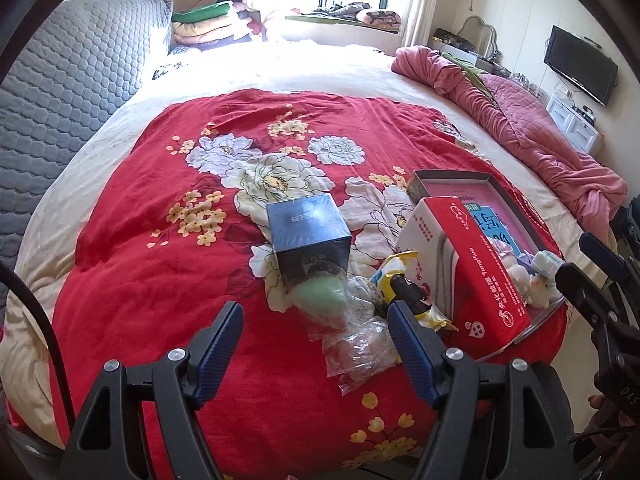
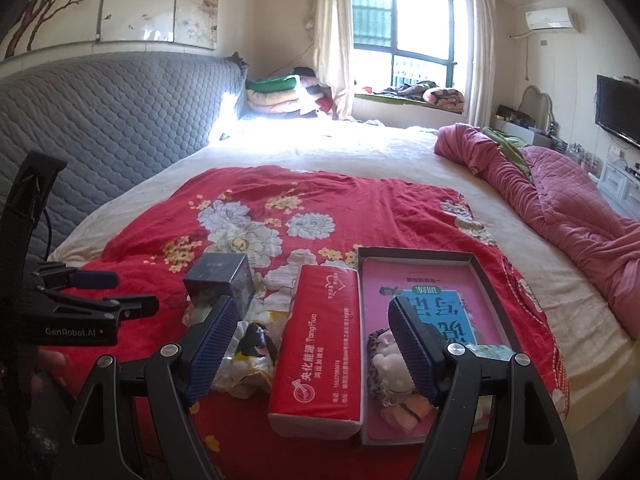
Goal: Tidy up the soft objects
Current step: 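Move the left tool to the green ball bag while the right tool approaches the yellow snack bag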
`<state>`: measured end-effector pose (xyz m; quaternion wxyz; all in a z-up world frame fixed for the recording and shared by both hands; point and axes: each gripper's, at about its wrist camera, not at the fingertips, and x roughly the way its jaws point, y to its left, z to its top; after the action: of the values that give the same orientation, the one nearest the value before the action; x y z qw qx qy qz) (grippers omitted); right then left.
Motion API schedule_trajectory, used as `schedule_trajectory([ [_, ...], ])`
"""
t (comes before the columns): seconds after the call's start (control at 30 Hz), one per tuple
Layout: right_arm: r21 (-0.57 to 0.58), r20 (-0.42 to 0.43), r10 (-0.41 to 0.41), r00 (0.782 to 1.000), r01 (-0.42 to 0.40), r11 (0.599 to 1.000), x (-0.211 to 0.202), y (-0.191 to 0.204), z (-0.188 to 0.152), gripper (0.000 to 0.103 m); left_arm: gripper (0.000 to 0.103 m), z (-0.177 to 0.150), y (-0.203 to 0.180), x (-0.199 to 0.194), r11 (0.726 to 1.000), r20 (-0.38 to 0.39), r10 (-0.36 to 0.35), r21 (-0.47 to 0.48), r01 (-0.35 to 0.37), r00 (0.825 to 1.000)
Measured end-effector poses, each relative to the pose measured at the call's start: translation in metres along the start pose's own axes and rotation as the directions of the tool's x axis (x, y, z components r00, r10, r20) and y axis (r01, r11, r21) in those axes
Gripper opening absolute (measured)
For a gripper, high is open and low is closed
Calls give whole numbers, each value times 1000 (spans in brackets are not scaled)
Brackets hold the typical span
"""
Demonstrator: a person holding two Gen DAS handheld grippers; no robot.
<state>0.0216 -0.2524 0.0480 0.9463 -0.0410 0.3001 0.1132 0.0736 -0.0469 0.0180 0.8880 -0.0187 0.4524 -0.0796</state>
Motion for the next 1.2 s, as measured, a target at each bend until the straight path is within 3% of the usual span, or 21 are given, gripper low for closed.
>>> schedule_trajectory([
  [0.33, -103, -38, 25, 999, -29, 994, 14, 30, -6, 79, 74, -3, 32, 9, 998, -22, 14, -68, -16, 1000],
  [0.7, -189, -82, 25, 996, -40, 981, 31, 50, -19, 79, 74, -12, 34, 29, 997, -63, -4, -72, -1, 998],
  [1.0, -298, -149, -10, 989, -35, 954, 59, 69, -38, 79, 74, -20, 35, 52, 997, -103, -18, -77, 10, 995],
  [1.2, -402, -170, -85, 982, 9, 915, 79, 85, -45, 79, 74, -21, 34, 67, 996, -132, -47, -78, 37, 990],
])
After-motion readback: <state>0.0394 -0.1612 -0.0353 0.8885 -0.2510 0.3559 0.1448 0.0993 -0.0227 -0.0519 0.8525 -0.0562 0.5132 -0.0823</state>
